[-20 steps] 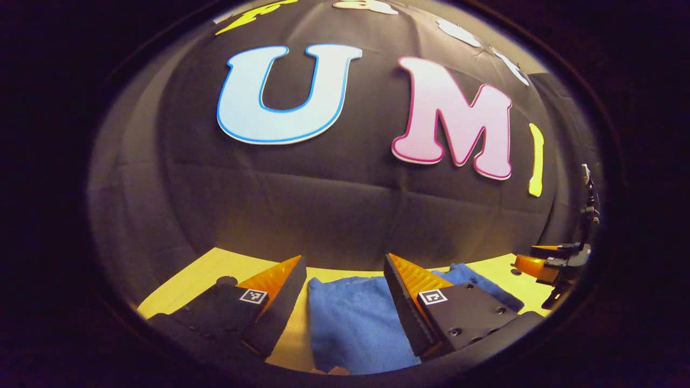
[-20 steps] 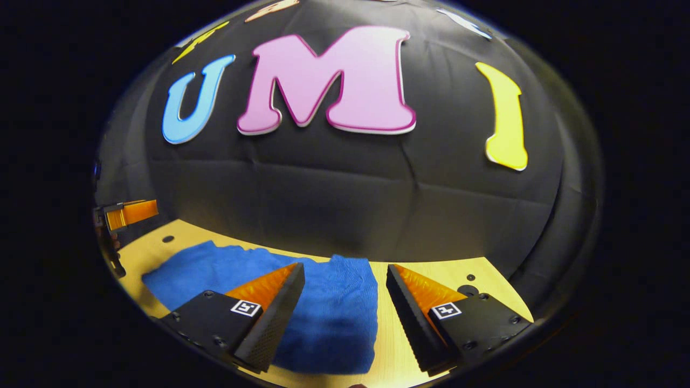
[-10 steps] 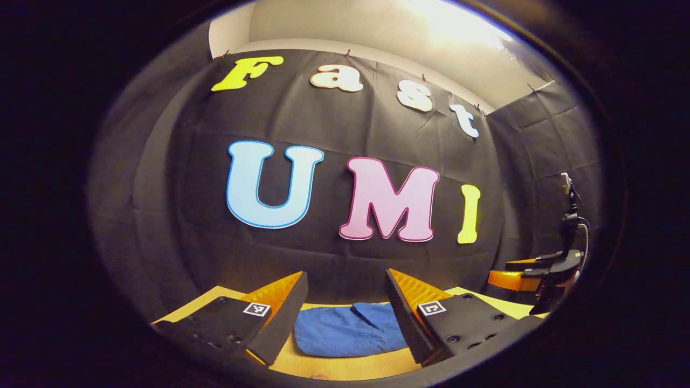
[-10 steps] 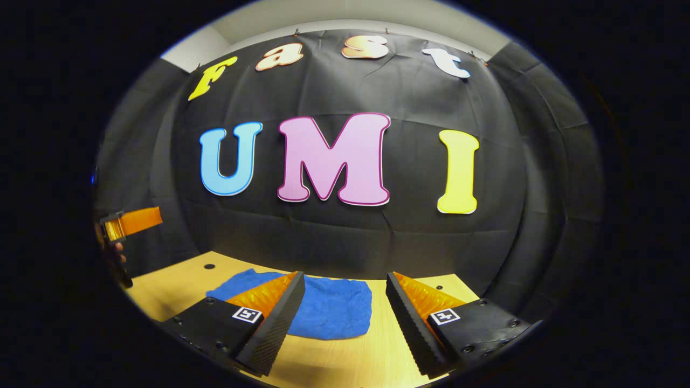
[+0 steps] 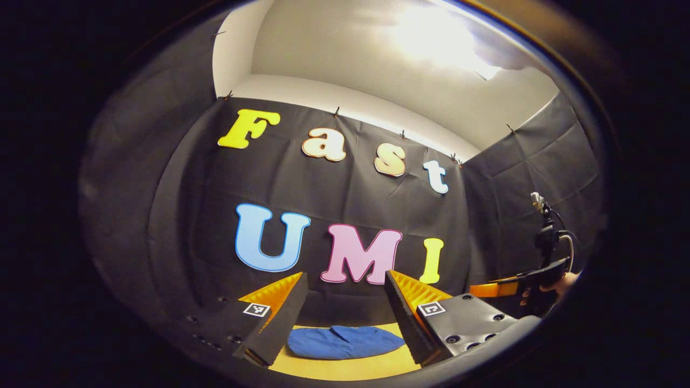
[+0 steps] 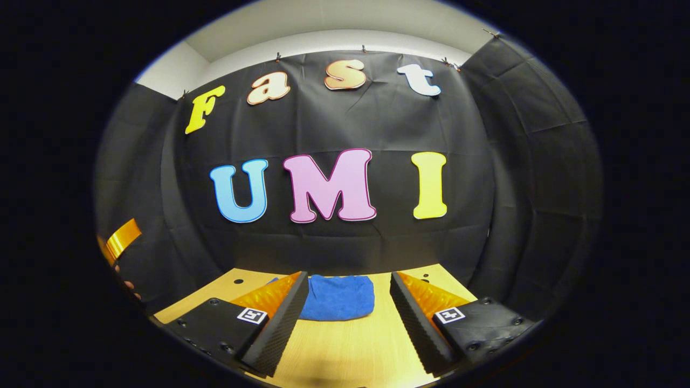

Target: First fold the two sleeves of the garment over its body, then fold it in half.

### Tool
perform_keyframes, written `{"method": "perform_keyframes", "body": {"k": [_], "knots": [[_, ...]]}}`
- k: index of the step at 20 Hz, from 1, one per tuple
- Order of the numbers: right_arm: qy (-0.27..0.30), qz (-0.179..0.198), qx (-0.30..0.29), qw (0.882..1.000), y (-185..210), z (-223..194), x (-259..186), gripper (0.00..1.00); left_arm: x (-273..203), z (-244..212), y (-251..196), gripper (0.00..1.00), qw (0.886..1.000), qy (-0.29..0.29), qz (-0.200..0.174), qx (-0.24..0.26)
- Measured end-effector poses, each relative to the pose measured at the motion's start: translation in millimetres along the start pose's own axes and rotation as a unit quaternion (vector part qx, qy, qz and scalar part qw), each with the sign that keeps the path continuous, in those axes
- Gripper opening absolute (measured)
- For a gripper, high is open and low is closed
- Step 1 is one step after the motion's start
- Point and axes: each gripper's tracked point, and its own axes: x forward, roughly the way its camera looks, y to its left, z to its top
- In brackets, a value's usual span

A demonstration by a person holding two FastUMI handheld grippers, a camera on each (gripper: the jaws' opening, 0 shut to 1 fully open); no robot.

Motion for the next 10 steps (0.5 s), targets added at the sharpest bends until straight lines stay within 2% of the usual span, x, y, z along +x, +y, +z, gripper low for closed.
{"method": "perform_keyframes", "body": {"k": [1, 2, 6, 10], "knots": [[-0.004, 0.002, 0.002, 1.000, 5.9, 2.6, -9.7, 1.00, -4.9, 1.5, -3.9, 0.81, 1.000, 0.009, 0.008, 0.013], [-0.006, 0.002, 0.001, 1.000, 8.5, 2.8, -19.0, 0.98, -13.3, 1.2, -9.0, 0.81, 1.000, 0.019, 0.010, 0.016], [0.005, -0.004, 0.002, 1.000, 26.7, -11.0, -43.5, 0.97, -34.0, -12.9, -19.8, 0.82, 0.998, 0.056, 0.023, -0.016], [0.011, 0.019, -0.003, 1.000, 50.8, -8.3, -46.4, 0.97, -27.3, -10.7, -10.7, 0.82, 0.997, 0.057, 0.043, -0.018]]}}
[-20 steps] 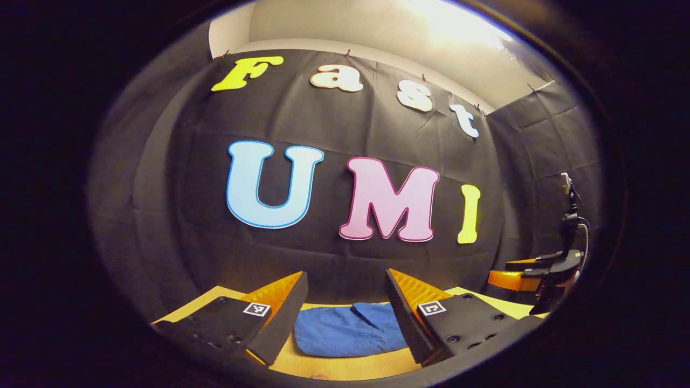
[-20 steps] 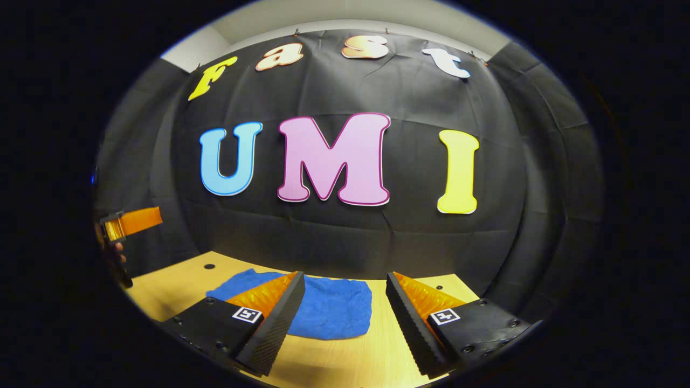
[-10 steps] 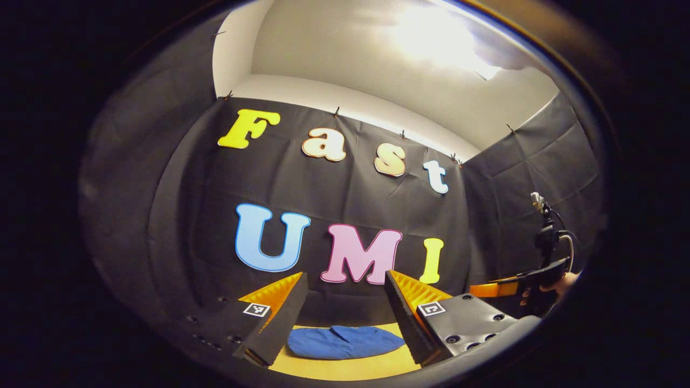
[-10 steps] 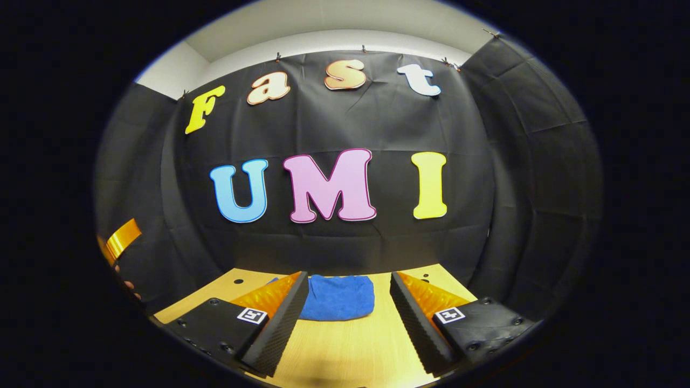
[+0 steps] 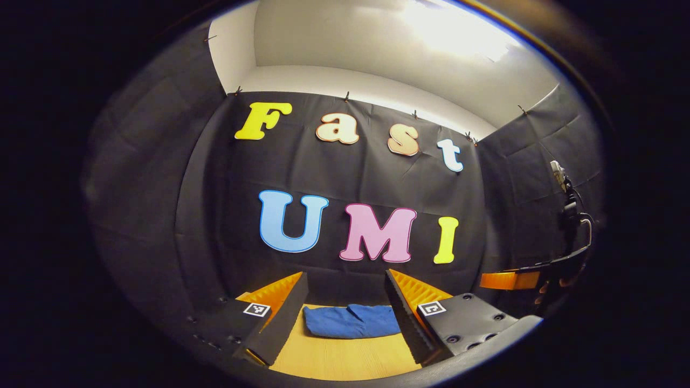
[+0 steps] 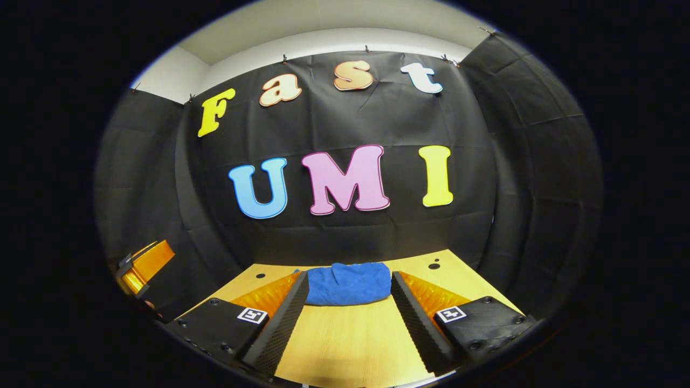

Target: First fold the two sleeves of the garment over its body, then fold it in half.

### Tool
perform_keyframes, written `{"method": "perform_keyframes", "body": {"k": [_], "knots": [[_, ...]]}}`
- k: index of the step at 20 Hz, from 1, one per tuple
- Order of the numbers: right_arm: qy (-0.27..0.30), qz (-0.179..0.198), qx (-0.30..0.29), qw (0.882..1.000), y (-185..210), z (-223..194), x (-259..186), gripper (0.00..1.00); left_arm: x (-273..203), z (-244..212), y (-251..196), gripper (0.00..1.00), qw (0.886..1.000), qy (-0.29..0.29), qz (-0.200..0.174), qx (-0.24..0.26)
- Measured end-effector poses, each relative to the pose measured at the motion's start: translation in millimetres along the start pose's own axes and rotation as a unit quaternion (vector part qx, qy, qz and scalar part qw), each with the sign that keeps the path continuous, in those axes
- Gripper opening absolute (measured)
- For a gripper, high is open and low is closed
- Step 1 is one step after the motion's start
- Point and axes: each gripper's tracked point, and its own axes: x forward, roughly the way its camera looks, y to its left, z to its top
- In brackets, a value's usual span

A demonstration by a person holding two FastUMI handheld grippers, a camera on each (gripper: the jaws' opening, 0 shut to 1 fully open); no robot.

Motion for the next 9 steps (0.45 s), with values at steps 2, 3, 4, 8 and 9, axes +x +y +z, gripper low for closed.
{"method": "perform_keyframes", "body": {"k": [2, 3, 4, 8, 9], "knots": [[-0.013, 0.002, -0.022, 1.000, 3.1, 6.7, 2.9, 0.97, 2.7, -1.1, 0.4, 0.82, 1.000, 0.000, -0.002, -0.002], [-0.017, 0.006, -0.025, 1.000, 7.1, 10.1, 3.3, 0.97, 2.6, -2.5, -0.4, 0.80, 1.000, 0.002, -0.004, -0.005], [-0.024, 0.009, -0.024, 0.999, 12.2, 13.6, 3.7, 0.97, 1.3, -2.0, -1.3, 0.80, 1.000, 0.003, -0.008, -0.006], [-0.054, 0.005, -0.034, 0.998, 12.7, 28.4, -3.0, 0.97, -0.7, -2.7, 0.9, 0.82, 1.000, 0.006, -0.008, 0.010], [-0.058, 0.004, -0.042, 0.997, 12.6, 28.2, -4.2, 0.97, -0.7, -3.3, 0.9, 0.82, 1.000, 0.007, -0.006, 0.012]]}}
